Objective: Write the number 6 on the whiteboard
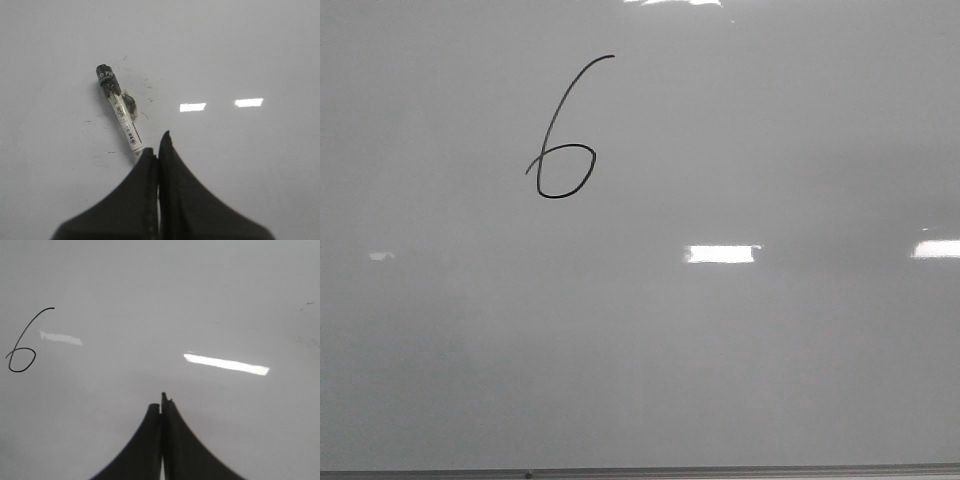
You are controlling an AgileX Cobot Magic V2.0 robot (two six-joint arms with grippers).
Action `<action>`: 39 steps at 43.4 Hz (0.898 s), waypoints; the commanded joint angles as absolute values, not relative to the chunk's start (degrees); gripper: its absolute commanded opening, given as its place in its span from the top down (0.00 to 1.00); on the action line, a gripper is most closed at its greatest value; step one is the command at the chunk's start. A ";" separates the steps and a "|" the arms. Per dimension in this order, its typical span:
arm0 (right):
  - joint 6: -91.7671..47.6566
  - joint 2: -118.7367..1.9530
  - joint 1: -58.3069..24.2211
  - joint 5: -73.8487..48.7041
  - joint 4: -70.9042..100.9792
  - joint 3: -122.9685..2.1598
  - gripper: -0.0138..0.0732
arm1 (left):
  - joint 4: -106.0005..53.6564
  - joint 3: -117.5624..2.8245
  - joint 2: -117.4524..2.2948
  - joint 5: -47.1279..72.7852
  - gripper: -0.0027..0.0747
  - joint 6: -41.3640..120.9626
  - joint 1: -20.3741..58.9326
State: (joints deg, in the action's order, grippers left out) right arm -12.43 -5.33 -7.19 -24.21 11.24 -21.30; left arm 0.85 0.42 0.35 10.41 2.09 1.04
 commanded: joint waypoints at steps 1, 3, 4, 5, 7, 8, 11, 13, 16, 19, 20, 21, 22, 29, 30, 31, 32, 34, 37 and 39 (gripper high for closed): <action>-12.50 -5.99 -6.86 -19.79 10.67 -22.41 0.92 | 0.99 0.68 1.12 6.09 0.99 1.56 1.41; -11.93 -5.86 -6.86 -19.14 10.73 -21.67 0.92 | 0.99 0.68 1.12 6.09 0.99 1.56 1.41; -11.78 -5.73 -6.86 -18.61 10.73 -21.13 0.92 | 0.99 0.68 1.12 6.09 0.99 1.56 1.41; -11.35 -5.52 -6.69 -17.64 10.63 -20.44 0.92 | 0.99 0.68 1.12 6.09 0.99 1.56 1.41; -10.00 -4.78 -6.44 -15.96 10.11 -18.30 0.92 | 0.99 0.68 1.12 6.09 0.99 1.56 1.41; -8.76 -4.36 -6.16 -14.81 9.66 -16.86 0.92 | 0.99 0.68 1.12 6.09 0.99 1.56 1.41; -5.95 -2.55 -5.30 -12.67 8.42 -13.39 0.92 | 0.99 0.68 1.12 6.09 0.99 1.56 1.41; -4.48 -0.93 -4.26 -12.02 7.88 -10.75 0.92 | 0.99 0.68 1.12 6.09 0.99 1.56 1.41; -4.39 1.31 -2.62 -12.18 7.87 -7.20 0.92 | 0.99 0.68 1.12 6.09 0.99 1.56 1.41; -4.39 1.71 -0.86 -11.52 7.87 -4.36 0.92 | 0.99 0.68 1.12 6.09 0.99 1.56 1.41; -4.39 1.63 -0.48 -11.11 7.87 -3.25 0.92 | 0.99 0.68 1.12 6.09 0.99 1.56 1.41; -4.39 1.69 -0.16 -10.89 7.87 -2.70 0.92 | 0.99 0.68 1.12 6.09 0.99 1.56 1.41; -4.39 1.69 0.08 -10.21 7.87 -1.62 0.92 | 0.99 0.68 1.12 6.09 0.99 1.56 1.41; -4.39 1.69 0.11 -7.90 7.87 0.67 0.92 | 0.99 0.68 1.12 6.09 0.99 1.56 1.41; -4.39 1.69 0.11 -7.96 7.87 0.67 0.92 | 0.99 0.68 1.12 6.09 0.99 1.56 1.41; -4.39 1.69 0.11 -8.07 7.87 0.67 0.92 | 0.99 0.68 1.12 6.09 0.99 1.56 1.41; -4.39 1.69 0.11 -8.07 7.87 0.67 0.92 | 0.99 0.68 1.12 6.09 0.99 1.56 1.41; -4.39 1.69 0.11 -8.07 7.87 0.67 0.92 | 0.99 0.68 1.12 6.09 0.99 1.56 1.41; -4.39 1.69 0.11 -8.20 7.87 0.67 0.92 | 0.99 0.68 1.12 6.09 0.99 1.56 1.41; -4.39 1.69 0.11 -8.26 7.87 0.67 0.92 | 0.99 0.68 1.12 6.09 0.99 1.56 1.41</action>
